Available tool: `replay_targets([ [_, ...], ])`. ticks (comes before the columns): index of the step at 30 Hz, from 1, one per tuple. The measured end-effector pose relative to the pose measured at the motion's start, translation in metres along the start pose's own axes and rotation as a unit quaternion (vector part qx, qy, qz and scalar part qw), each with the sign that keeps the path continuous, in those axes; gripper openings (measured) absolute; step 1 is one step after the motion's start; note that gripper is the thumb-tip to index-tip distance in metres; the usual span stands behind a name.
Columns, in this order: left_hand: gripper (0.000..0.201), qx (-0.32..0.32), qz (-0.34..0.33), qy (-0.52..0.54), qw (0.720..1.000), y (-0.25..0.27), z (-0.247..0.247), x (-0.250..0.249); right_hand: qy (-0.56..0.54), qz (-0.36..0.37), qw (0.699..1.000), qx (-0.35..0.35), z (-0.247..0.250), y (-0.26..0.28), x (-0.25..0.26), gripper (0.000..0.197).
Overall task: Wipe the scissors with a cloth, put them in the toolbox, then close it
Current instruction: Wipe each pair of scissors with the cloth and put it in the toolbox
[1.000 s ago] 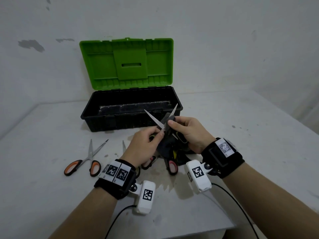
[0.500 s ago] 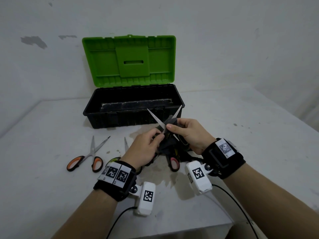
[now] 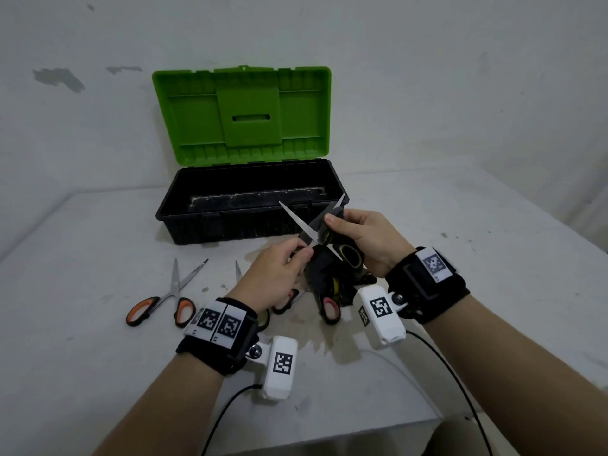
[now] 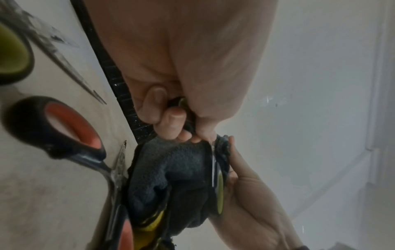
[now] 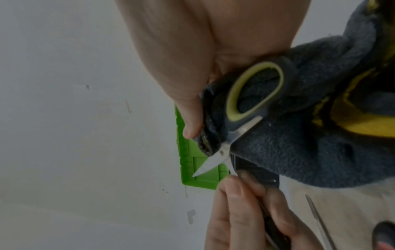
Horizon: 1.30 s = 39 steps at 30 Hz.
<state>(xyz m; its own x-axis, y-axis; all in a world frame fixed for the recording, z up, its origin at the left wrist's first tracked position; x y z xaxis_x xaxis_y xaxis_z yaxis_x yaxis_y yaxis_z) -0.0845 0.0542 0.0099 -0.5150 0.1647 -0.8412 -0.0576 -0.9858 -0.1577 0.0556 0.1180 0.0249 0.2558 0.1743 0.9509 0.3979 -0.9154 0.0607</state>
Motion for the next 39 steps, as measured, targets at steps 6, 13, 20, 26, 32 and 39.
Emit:
replay_targets([
  [6, 0.026, 0.001, 0.022, 0.017, 1.000, 0.009, -0.004, 0.004, -0.072, 0.024, 0.996, -0.044, 0.012, -0.004, 0.012, 0.024],
  [13, 0.023, -0.007, 0.057, 0.104, 0.993, 0.013, -0.011, 0.009, -0.006, -0.022, 1.000, 0.013, 0.004, 0.013, -0.015, 0.025],
  [20, 0.023, -0.017, 0.037, 0.044, 0.998, 0.011, -0.008, 0.004, 0.029, -0.036, 0.998, 0.032, -0.001, 0.012, -0.018, 0.030],
  [26, 0.023, -0.018, 0.033, 0.056, 0.998, 0.011, -0.009, 0.004, 0.020, -0.002, 1.000, 0.003, -0.002, 0.008, -0.012, 0.032],
  [32, 0.023, -0.007, 0.019, 0.051, 0.998, 0.012, -0.011, 0.005, -0.032, 0.046, 0.997, -0.053, 0.009, 0.004, 0.015, 0.010],
  [39, 0.023, -0.022, 0.032, 0.054, 0.998, 0.013, -0.012, 0.016, -0.088, 0.031, 0.994, -0.063, 0.032, 0.009, 0.011, 0.022],
])
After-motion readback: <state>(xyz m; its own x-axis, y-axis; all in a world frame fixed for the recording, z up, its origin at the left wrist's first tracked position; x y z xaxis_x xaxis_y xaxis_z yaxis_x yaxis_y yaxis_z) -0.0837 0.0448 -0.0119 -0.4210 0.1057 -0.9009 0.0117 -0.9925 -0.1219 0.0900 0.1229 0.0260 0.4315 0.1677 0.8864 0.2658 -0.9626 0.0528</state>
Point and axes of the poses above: each hand's wrist, its own y-axis away from the middle knuckle, its own z-axis out of the back of the hand, x = y × z, the point moved 8 cm from there along -y, towards the middle knuckle, and after that the axes turned 4 degrees about -y, right-handed, at the moved point
